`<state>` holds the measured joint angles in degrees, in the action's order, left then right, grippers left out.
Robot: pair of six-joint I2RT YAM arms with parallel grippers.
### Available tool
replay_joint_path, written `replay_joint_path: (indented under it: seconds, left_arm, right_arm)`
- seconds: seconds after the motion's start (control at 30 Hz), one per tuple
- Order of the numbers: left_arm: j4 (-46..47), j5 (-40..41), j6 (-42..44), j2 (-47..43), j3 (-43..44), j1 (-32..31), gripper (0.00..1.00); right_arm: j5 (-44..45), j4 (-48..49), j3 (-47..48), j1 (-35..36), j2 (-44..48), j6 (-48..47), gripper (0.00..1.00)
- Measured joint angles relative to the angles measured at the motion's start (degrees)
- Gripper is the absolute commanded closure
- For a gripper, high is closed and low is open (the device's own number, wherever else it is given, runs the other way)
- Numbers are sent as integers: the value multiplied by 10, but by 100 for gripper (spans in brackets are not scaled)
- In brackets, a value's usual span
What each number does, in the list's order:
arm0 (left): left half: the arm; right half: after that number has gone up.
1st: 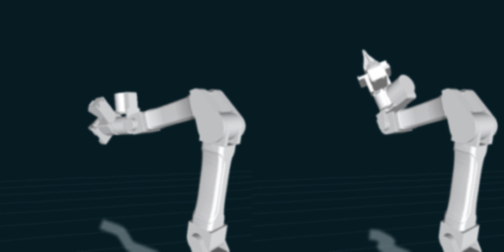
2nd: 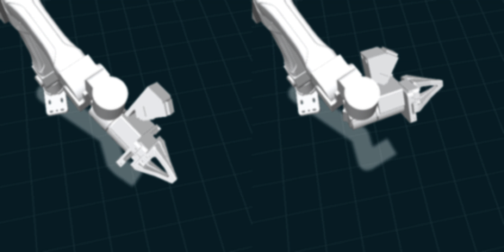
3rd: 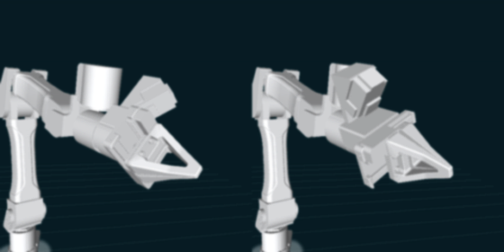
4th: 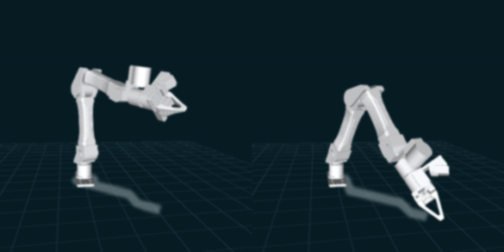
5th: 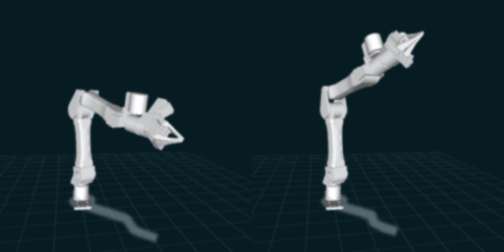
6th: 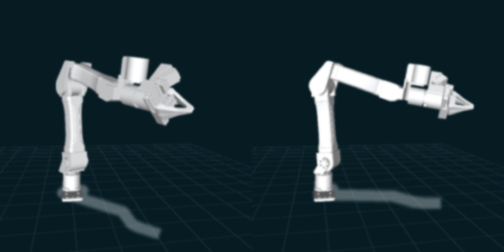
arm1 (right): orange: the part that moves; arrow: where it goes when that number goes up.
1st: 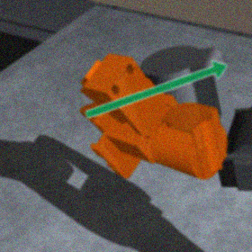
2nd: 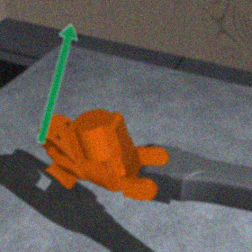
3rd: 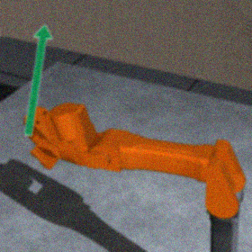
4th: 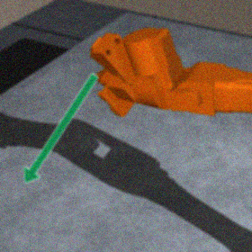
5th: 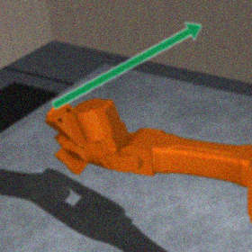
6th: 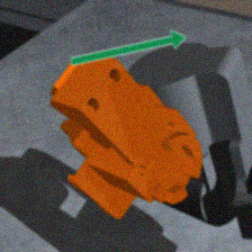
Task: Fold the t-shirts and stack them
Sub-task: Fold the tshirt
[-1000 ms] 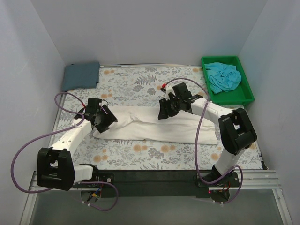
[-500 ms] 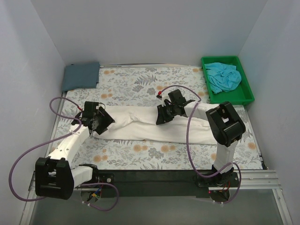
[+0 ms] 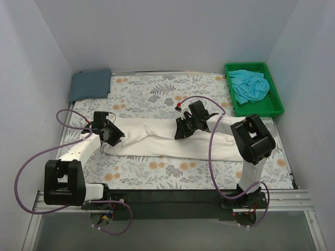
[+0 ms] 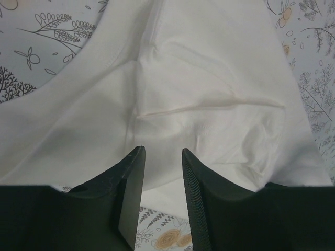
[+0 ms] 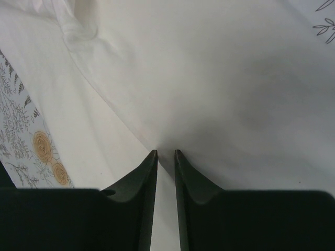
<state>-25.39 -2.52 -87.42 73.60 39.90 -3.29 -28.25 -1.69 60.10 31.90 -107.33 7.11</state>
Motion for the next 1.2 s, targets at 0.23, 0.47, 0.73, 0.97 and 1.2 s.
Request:
replay_joint_path:
  seconds: [0.23,0.47,0.73,0.97,1.2]
  left_arm:
    - [30,9,17,45,0,1,66]
    - [46,27,41,64,0,1,66]
    - [60,27,57,89,0,1,82]
    - [59,28,73,87,5,1,84]
    - [47,32,88,82,23,1,80]
  right_arm:
    - [0,0,0,0,0,-1,76]
    - [0,0,0,0,0,-1,76]
    - [0,0,0,0,0,-1,76]
    - [0,0,0,0,0,-1,76]
    - [1,-1,0,0,0,-1,76]
